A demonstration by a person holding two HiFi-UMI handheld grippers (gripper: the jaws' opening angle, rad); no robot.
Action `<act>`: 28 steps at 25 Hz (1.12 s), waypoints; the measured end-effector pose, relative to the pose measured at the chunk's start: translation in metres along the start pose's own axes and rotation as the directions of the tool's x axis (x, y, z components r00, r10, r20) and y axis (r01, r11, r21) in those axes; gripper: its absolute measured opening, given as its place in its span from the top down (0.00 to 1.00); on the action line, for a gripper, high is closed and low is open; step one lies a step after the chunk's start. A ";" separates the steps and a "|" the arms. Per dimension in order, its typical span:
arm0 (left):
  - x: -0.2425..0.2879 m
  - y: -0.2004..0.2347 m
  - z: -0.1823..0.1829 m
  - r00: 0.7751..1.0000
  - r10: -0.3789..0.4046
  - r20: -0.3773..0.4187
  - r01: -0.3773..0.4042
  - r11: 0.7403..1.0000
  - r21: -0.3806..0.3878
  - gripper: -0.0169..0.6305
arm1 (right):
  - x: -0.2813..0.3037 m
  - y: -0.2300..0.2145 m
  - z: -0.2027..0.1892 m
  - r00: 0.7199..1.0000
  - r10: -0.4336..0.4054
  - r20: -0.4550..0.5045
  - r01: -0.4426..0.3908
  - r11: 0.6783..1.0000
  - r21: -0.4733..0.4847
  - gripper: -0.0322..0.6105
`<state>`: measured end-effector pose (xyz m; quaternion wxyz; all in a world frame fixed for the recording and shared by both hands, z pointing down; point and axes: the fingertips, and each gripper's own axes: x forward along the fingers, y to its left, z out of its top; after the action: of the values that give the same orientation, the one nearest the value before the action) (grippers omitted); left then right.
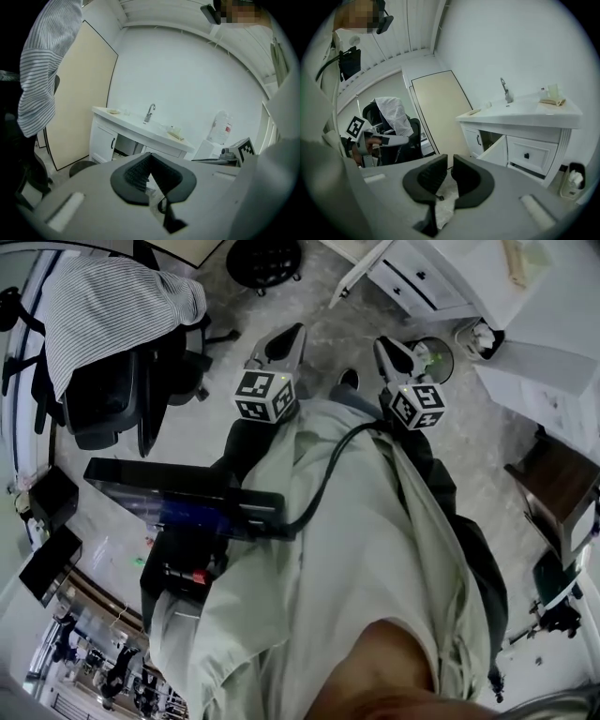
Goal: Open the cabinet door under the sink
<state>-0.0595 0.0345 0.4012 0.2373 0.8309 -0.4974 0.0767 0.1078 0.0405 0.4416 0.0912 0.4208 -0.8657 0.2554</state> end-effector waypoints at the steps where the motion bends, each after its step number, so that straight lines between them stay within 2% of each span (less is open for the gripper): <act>1: 0.002 0.000 0.001 1.000 -0.006 -0.002 0.006 1.000 0.001 0.96 | 0.000 0.000 -0.001 1.000 0.000 -0.003 0.000 1.000 0.002 0.89; 11: 0.012 -0.002 0.007 0.999 -0.048 -0.007 0.048 0.999 0.009 0.96 | 0.004 0.006 -0.001 1.000 0.007 -0.024 -0.009 0.998 -0.058 0.89; 15: 0.011 -0.002 0.008 0.999 -0.053 -0.004 0.053 0.999 0.009 0.96 | 0.006 0.012 -0.004 0.999 0.032 -0.036 -0.034 0.998 -0.046 0.89; 28: 0.000 -0.003 0.001 1.000 -0.020 0.003 0.020 1.000 -0.007 0.96 | 0.002 0.016 -0.012 0.996 0.058 -0.064 -0.060 0.997 -0.042 0.89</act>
<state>-0.0569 0.0353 0.3999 0.2403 0.8352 -0.4895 0.0712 0.0936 0.0535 0.4471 0.1200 0.3847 -0.8798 0.2522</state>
